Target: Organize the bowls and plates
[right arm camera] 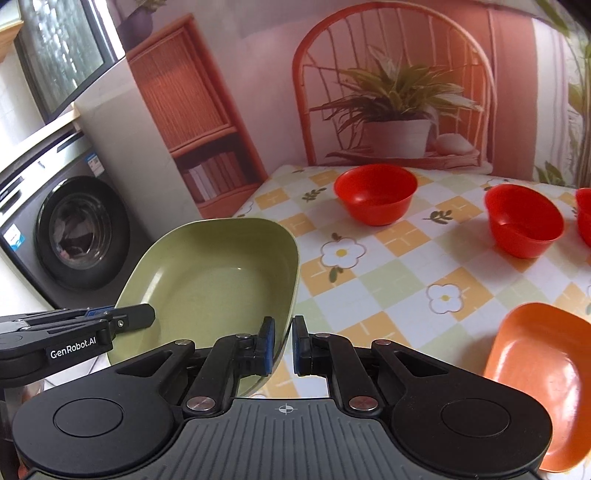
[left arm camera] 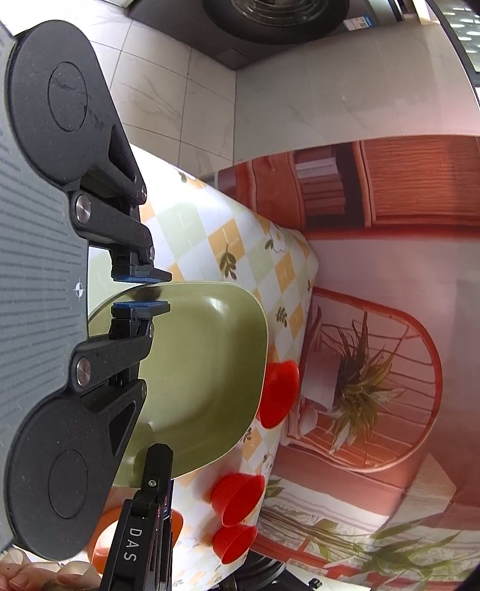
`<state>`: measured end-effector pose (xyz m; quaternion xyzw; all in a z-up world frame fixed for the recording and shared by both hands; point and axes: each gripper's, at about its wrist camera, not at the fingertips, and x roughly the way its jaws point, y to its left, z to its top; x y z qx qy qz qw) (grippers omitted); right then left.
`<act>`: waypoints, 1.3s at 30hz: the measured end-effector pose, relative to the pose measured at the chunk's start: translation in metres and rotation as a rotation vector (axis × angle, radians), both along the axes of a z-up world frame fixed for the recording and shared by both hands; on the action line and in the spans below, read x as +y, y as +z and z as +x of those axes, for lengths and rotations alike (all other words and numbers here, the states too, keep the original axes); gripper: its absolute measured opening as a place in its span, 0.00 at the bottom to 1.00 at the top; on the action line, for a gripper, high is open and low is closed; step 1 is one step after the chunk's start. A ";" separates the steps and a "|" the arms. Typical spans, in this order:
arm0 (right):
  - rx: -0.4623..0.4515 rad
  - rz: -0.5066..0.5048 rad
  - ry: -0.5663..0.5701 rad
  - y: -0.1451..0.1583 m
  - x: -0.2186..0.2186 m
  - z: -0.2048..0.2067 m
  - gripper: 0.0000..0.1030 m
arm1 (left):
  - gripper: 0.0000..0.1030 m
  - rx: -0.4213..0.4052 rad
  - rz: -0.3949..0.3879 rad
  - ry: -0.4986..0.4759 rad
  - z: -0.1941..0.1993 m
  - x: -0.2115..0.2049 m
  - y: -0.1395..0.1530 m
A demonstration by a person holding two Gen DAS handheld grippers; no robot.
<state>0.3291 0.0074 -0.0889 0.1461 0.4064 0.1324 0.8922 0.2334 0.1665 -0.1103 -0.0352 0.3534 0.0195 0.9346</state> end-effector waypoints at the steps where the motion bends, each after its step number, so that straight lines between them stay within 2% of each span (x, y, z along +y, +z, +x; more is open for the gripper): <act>1: -0.007 0.001 -0.020 0.003 -0.010 -0.002 0.09 | 0.10 -0.005 0.002 -0.014 0.002 -0.008 0.002; 11: -0.041 0.014 -0.240 0.015 -0.114 -0.036 0.08 | 0.10 -0.041 0.015 -0.214 0.018 -0.111 0.019; 20: -0.018 0.019 -0.401 0.003 -0.187 -0.068 0.08 | 0.10 -0.014 0.024 -0.370 0.035 -0.182 0.008; 26: 0.023 0.022 -0.448 -0.014 -0.209 -0.085 0.08 | 0.10 0.033 0.037 -0.420 0.046 -0.210 -0.010; 39: 0.134 0.031 -0.473 -0.053 -0.223 -0.096 0.08 | 0.11 0.144 0.040 -0.467 0.056 -0.228 -0.053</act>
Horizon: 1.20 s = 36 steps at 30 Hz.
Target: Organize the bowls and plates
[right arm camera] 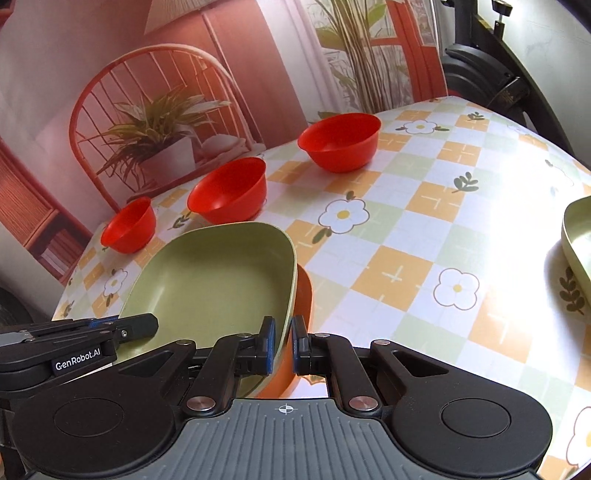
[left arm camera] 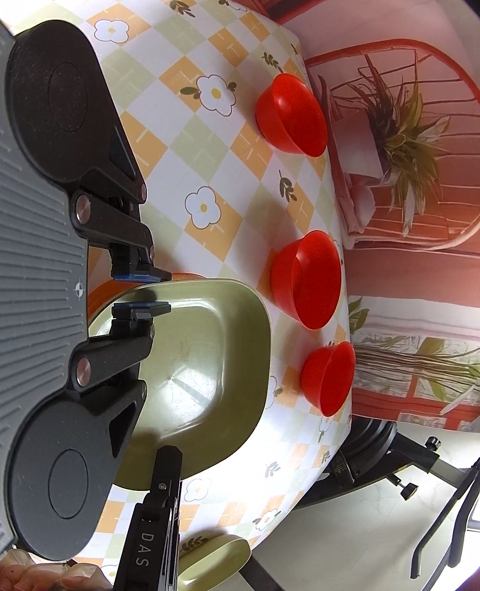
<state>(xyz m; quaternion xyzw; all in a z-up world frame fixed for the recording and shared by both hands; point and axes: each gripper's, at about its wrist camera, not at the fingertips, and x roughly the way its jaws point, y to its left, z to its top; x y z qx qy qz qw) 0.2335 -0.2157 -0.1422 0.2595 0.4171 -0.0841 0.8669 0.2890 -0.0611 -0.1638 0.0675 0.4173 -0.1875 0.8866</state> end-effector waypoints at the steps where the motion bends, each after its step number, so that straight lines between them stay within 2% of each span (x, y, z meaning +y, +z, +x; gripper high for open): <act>1: 0.005 0.007 -0.003 -0.002 -0.001 0.000 0.08 | 0.11 0.004 0.004 -0.002 0.000 -0.001 -0.002; 10: 0.020 0.019 -0.012 -0.009 -0.004 0.001 0.08 | 0.12 0.008 0.018 0.004 0.002 -0.003 -0.009; 18: 0.023 0.009 -0.005 -0.012 -0.004 0.004 0.08 | 0.12 -0.028 0.073 -0.015 -0.001 -0.010 -0.013; 24: 0.022 0.008 -0.006 -0.013 -0.004 0.004 0.08 | 0.11 -0.033 0.072 -0.016 -0.002 -0.008 -0.013; 29: 0.015 0.018 -0.002 -0.013 -0.006 0.004 0.12 | 0.12 -0.058 0.108 -0.029 -0.006 -0.009 -0.013; 36: 0.014 0.003 -0.010 -0.009 -0.007 0.002 0.14 | 0.12 -0.048 0.086 -0.008 -0.004 -0.002 -0.013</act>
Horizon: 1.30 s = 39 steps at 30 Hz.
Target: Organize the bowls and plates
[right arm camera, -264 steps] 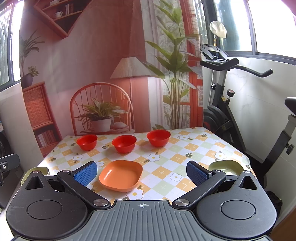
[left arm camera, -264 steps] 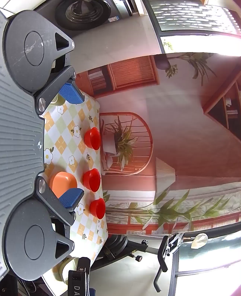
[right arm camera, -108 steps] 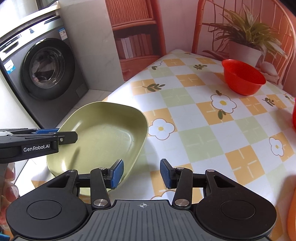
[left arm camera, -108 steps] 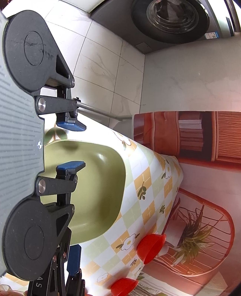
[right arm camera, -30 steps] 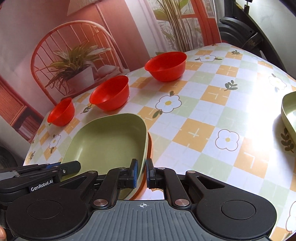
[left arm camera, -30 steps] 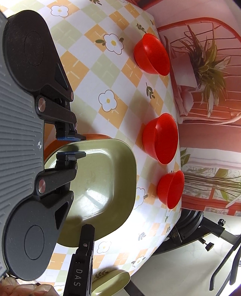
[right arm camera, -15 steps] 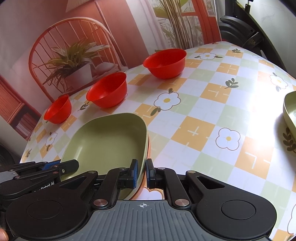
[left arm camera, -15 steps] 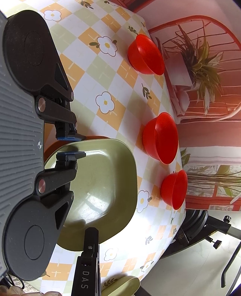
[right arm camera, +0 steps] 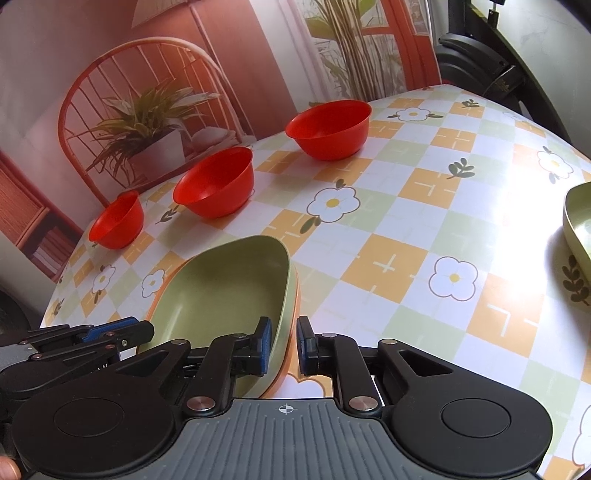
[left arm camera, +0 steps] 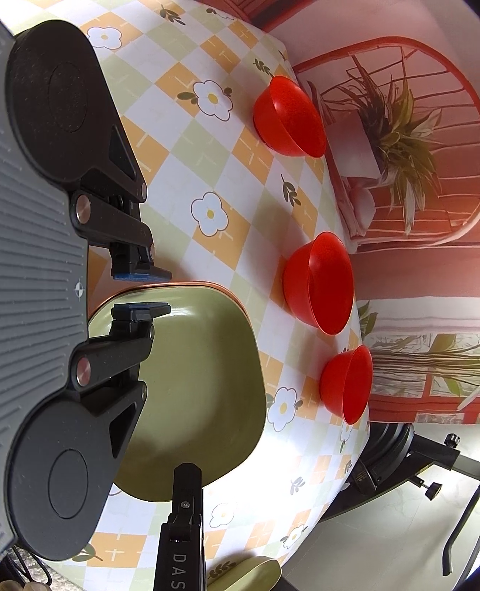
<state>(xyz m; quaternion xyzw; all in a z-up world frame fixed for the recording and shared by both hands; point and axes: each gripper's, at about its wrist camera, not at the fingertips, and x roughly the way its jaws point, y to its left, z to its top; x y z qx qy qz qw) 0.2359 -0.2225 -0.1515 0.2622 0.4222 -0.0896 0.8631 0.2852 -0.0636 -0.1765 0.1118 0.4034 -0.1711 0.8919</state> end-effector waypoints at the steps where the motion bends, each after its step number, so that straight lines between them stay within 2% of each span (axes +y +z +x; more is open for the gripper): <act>1: -0.004 -0.005 -0.001 0.002 0.000 -0.001 0.14 | 0.12 -0.001 -0.002 0.004 0.000 0.001 0.000; 5: -0.019 -0.030 0.021 0.006 0.002 -0.003 0.06 | 0.12 -0.007 -0.016 0.017 -0.001 0.004 0.002; 16: -0.013 -0.056 0.027 0.002 0.007 -0.001 0.05 | 0.12 0.009 -0.042 0.023 0.000 0.005 -0.002; 27: 0.002 -0.034 0.021 -0.002 0.005 0.000 0.06 | 0.12 0.013 -0.059 0.047 0.002 0.009 0.001; 34: -0.095 -0.050 -0.008 0.028 -0.017 -0.003 0.09 | 0.12 -0.020 -0.101 0.069 0.000 0.004 0.023; 39: -0.178 -0.074 -0.047 0.058 -0.052 -0.012 0.11 | 0.12 -0.030 -0.178 0.074 -0.003 -0.010 0.043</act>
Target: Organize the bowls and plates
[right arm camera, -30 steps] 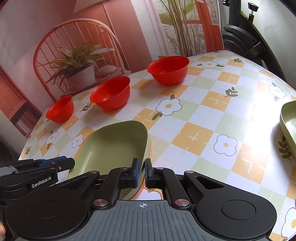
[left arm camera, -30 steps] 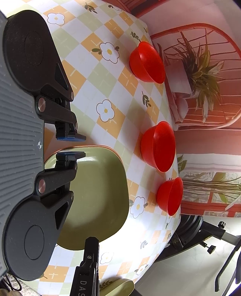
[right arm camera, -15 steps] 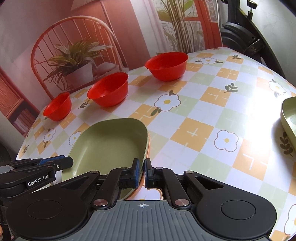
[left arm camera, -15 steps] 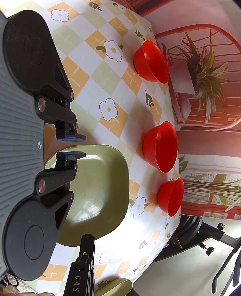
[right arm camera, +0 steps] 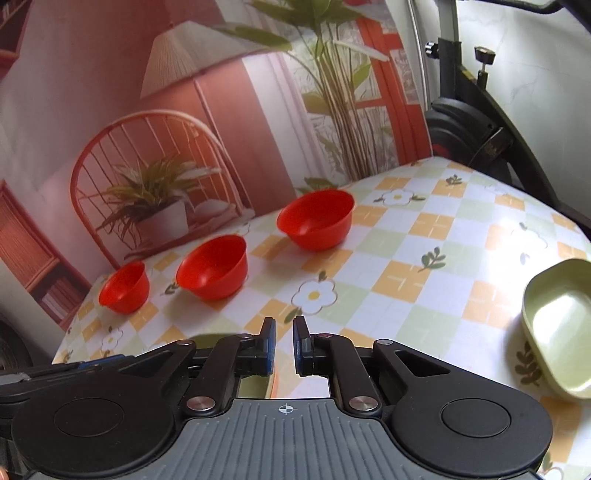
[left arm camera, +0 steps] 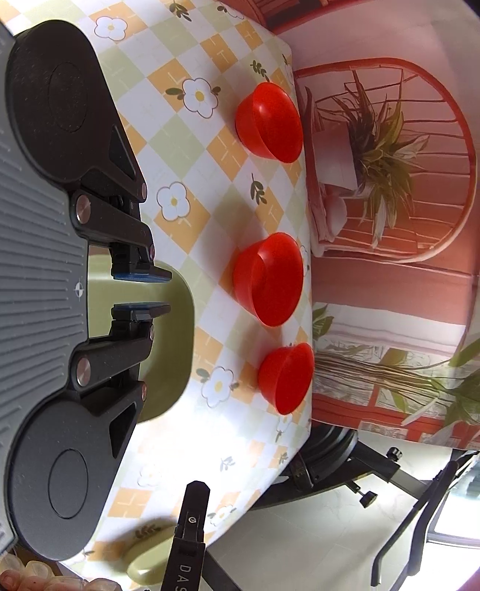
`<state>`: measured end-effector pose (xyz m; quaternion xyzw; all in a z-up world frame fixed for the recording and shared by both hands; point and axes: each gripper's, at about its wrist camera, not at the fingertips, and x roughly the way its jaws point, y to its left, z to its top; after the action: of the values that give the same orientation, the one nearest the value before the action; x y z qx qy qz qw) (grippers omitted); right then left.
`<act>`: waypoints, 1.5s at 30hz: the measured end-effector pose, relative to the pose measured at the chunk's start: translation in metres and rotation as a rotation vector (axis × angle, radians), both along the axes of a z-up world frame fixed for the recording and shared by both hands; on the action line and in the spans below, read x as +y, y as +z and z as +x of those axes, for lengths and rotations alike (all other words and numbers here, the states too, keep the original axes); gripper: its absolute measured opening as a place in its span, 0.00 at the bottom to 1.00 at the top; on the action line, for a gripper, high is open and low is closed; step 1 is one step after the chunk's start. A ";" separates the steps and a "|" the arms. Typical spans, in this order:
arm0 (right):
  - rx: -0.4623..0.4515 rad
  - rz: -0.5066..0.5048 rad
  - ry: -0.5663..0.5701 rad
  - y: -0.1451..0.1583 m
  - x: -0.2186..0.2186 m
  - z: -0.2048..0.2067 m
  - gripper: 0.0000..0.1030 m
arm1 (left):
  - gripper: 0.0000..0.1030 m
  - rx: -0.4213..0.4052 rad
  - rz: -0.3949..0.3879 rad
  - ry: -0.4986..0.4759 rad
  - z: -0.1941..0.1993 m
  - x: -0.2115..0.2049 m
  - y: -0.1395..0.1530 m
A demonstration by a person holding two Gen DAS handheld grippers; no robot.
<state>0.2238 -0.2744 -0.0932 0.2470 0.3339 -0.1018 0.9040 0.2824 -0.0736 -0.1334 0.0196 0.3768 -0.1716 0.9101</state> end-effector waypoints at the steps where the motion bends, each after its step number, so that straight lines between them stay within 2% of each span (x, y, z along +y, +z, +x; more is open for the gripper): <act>1: -0.015 -0.006 -0.002 0.005 -0.007 -0.002 0.13 | 0.12 -0.002 -0.011 0.000 -0.001 -0.005 0.004; 6: -0.071 -0.078 -0.024 0.024 -0.048 -0.024 0.15 | 0.14 -0.013 -0.047 -0.007 -0.008 -0.034 0.018; 7: -0.078 -0.085 -0.033 0.025 -0.057 -0.029 0.15 | 0.18 -0.019 -0.059 -0.011 -0.010 -0.042 0.021; 10: -0.083 -0.115 -0.078 0.024 -0.085 -0.050 0.15 | 0.38 -0.038 -0.085 -0.023 -0.015 -0.068 0.027; 11: -0.081 -0.127 -0.100 0.022 -0.096 -0.058 0.15 | 0.40 -0.037 -0.091 -0.033 -0.016 -0.079 0.027; 16: -0.051 -0.109 -0.215 0.001 -0.150 -0.093 0.17 | 0.40 -0.002 -0.071 -0.126 -0.020 -0.137 0.021; 19: -0.019 -0.132 -0.261 -0.012 -0.174 -0.109 0.17 | 0.40 0.013 -0.068 -0.170 -0.023 -0.170 0.011; 22: 0.019 -0.157 -0.309 -0.023 -0.194 -0.122 0.17 | 0.40 0.044 -0.096 -0.222 -0.030 -0.197 -0.002; 28: 0.084 -0.158 -0.345 -0.051 -0.222 -0.136 0.19 | 0.40 0.073 -0.080 -0.325 -0.043 -0.247 -0.026; 36: 0.122 -0.113 -0.400 -0.082 -0.241 -0.140 0.23 | 0.40 0.139 -0.055 -0.339 -0.038 -0.269 -0.055; 41: 0.141 -0.102 -0.403 -0.092 -0.246 -0.142 0.23 | 0.40 0.198 -0.101 -0.336 -0.030 -0.273 -0.063; 45: 0.146 -0.092 -0.401 -0.096 -0.247 -0.143 0.19 | 0.42 0.213 -0.115 -0.353 -0.031 -0.278 -0.067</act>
<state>0.0803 -0.5210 -0.1893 0.2588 0.3378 -0.3122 0.8494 0.2513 -0.3514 -0.2003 0.0150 0.4510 -0.3505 0.8207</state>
